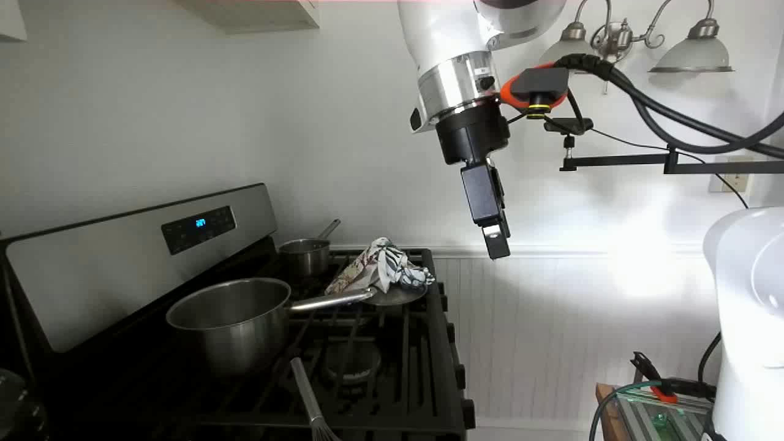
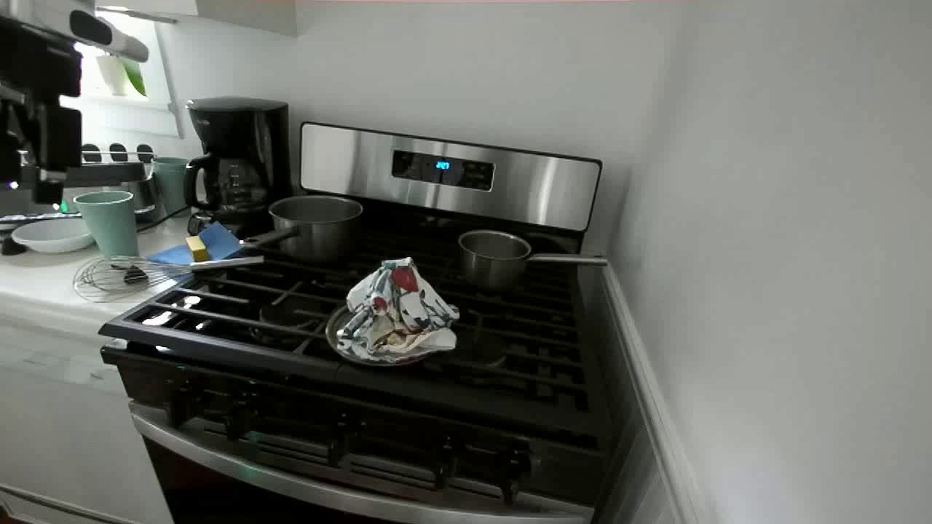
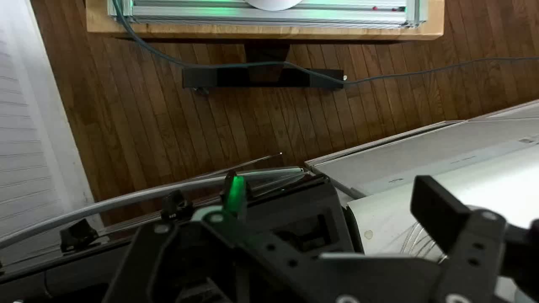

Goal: Pour the content in the light blue cup into the pot on the right plate and pick up the yellow cube and put it in the pot on the left plate

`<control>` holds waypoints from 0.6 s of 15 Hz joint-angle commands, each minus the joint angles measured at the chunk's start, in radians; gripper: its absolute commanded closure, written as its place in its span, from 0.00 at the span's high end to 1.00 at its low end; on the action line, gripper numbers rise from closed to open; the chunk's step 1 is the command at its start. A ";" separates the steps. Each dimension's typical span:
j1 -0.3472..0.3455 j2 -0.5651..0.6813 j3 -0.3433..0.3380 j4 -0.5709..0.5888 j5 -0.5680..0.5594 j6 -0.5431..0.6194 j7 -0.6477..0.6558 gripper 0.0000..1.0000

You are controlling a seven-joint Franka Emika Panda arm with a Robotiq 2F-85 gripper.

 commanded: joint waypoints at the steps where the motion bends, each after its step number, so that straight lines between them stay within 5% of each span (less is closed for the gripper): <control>1: -0.009 0.001 0.007 0.002 0.003 -0.002 -0.004 1.00; 5: -0.006 0.027 0.010 0.011 -0.001 0.004 -0.009 1.00; 9: 0.032 0.088 0.026 0.028 0.040 0.165 -0.037 1.00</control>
